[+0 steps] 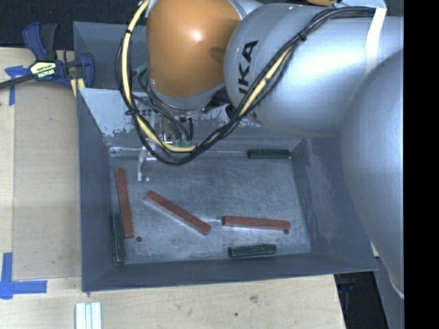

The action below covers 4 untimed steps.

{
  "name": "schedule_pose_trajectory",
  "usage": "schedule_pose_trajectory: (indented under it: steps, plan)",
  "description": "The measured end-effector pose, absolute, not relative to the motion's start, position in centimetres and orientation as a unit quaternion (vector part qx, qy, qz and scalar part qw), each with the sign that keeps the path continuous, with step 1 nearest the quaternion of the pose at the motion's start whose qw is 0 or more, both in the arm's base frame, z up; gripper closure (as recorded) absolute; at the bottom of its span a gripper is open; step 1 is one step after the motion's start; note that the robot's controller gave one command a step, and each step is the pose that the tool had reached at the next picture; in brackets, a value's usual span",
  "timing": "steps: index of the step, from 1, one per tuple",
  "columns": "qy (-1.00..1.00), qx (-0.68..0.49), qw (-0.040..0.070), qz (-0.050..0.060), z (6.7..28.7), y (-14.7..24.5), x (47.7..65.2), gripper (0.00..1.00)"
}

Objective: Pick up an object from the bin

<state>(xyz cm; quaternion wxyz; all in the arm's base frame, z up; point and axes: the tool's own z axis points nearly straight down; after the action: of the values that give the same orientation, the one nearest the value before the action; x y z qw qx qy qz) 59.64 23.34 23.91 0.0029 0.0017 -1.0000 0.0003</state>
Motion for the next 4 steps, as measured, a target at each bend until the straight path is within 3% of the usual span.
schedule_pose_trajectory:
  steps: [2,3,4]
  plan:
    - [-1.0,0.001,-0.003,-0.001,24.2,23.2,59.8,0.0]
    - [-1.0,0.013,0.001,0.0,19.4,23.1,59.4,0.0]
    - [-0.998,0.058,-0.005,-0.001,14.8,23.7,59.4,0.0]
